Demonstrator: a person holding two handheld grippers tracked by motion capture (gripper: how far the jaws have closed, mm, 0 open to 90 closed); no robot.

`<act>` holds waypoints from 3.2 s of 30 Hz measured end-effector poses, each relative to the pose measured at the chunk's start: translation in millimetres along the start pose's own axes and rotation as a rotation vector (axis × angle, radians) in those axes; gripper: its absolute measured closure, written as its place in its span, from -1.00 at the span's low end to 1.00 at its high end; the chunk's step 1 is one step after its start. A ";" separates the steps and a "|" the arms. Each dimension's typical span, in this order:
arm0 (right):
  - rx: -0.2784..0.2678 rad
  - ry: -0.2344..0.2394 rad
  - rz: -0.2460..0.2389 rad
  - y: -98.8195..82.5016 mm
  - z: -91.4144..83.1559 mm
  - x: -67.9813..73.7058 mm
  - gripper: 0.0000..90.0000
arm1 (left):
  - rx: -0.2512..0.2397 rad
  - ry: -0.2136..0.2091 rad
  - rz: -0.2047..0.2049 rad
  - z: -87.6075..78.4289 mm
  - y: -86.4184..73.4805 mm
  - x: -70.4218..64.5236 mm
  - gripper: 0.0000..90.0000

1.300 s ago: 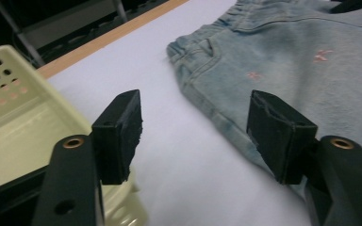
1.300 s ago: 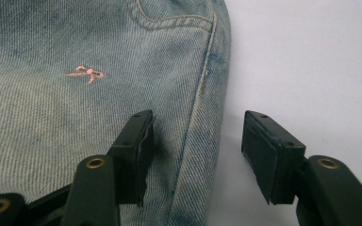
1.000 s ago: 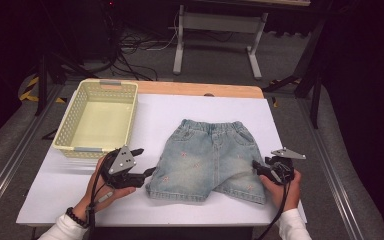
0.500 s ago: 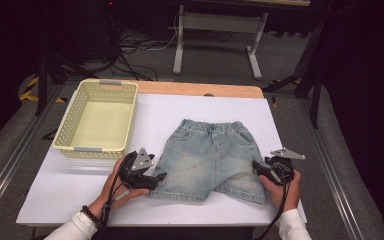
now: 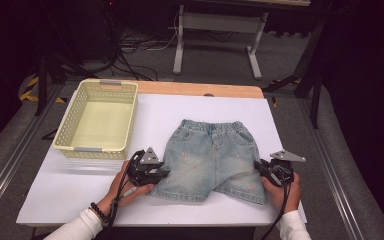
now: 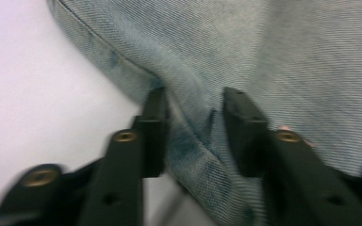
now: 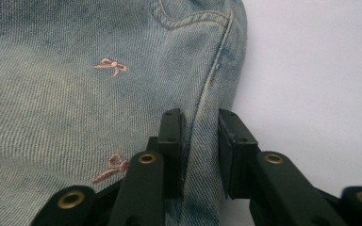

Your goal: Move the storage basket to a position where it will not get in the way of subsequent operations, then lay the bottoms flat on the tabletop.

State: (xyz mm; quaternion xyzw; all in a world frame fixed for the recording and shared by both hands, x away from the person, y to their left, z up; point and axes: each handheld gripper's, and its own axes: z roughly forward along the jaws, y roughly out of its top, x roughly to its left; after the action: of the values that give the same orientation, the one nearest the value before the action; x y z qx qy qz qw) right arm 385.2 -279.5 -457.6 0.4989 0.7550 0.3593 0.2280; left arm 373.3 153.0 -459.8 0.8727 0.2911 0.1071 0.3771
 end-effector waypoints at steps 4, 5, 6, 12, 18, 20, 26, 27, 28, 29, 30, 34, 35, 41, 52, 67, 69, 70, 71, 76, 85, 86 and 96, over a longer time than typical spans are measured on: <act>-0.015 -0.012 -0.009 1.6 -1.8 0.0 0.72 | -0.004 0.011 0.018 -1.8 0.3 -1.0 0.81; -0.023 -0.017 -0.014 2.8 -2.9 0.0 0.73 | -0.003 0.008 0.021 -2.6 0.4 -0.3 0.82; -0.029 -0.020 -0.015 4.1 -3.6 -0.2 0.73 | -0.004 0.008 0.023 -3.4 0.4 0.3 0.83; -0.050 -0.043 -0.030 8.1 -2.1 -0.6 0.75 | -0.040 0.024 0.050 -15.1 1.3 -0.7 0.86; -0.068 -0.044 -0.030 10.8 -0.1 0.3 0.74 | -0.077 0.049 0.056 -26.8 0.6 0.5 0.88; -0.074 -0.037 -0.026 10.9 -0.4 0.3 0.74 | -0.094 0.067 0.058 -34.0 0.4 1.9 0.88; -0.073 -0.026 -0.037 13.6 3.9 4.1 0.74 | -0.113 0.084 0.050 -43.4 -2.1 3.8 0.88; -0.074 -0.024 -0.041 14.6 5.1 4.9 0.74 | -0.112 0.089 0.054 -45.4 -2.4 3.6 0.88; -0.074 -0.022 -0.043 15.4 6.2 5.8 0.74 | -0.115 0.093 0.058 -47.2 -2.9 3.2 0.88; -0.074 -0.020 -0.045 16.2 7.3 6.4 0.74 | -0.113 0.091 0.058 -48.9 -3.6 2.8 0.88; -0.074 -0.015 -0.047 17.0 8.3 7.2 0.74 | -0.113 0.093 0.060 -49.8 -4.1 2.8 0.88; -0.076 -0.005 -0.062 20.5 12.1 9.8 0.74 | -0.111 0.109 0.071 -56.2 -6.7 1.3 0.88; -0.072 -0.002 -0.064 21.3 13.0 10.9 0.73 | -0.109 0.113 0.075 -56.9 -7.3 0.6 0.88; -0.074 -0.001 -0.072 23.0 15.7 12.1 0.72 | -0.101 0.110 0.077 -53.0 -9.6 0.3 0.88; -0.069 -0.002 -0.067 18.9 17.4 9.3 0.69 | -0.082 0.107 0.109 -43.3 -9.9 -1.7 0.88; -0.071 -0.014 -0.075 16.5 16.8 10.0 0.65 | -0.044 0.111 0.138 -32.7 -14.5 -8.9 0.87; -0.070 -0.015 -0.076 16.6 17.1 10.2 0.63 | -0.033 0.115 0.140 -30.8 -15.8 -10.3 0.87; -0.067 -0.017 -0.074 16.6 17.2 10.4 0.62 | -0.029 0.118 0.149 -29.1 -16.6 -10.9 0.86; -0.065 -0.017 -0.075 16.6 17.6 10.7 0.61 | -0.020 0.123 0.152 -27.6 -17.1 -11.7 0.86; -0.065 -0.020 -0.075 16.3 17.9 10.1 0.51 | -0.010 0.133 0.163 -23.3 -16.7 -12.3 0.84; -0.086 -0.036 -0.047 22.9 15.8 5.3 0.20 | -0.069 0.175 0.126 -25.0 -2.3 -14.7 0.25; -0.097 -0.033 -0.048 25.8 15.6 4.3 0.18 | -0.081 0.193 0.131 -25.3 1.7 -14.8 0.15; -0.109 0.031 -0.110 81.3 45.7 -0.5 0.08 | -0.101 0.262 0.022 7.4 39.4 13.9 -0.23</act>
State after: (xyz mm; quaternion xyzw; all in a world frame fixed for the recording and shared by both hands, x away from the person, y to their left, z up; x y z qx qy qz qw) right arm 465.3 -245.7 -424.2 0.4378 0.7639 0.3946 0.2626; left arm 404.4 135.3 -437.0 0.8342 0.3226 0.2387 0.3783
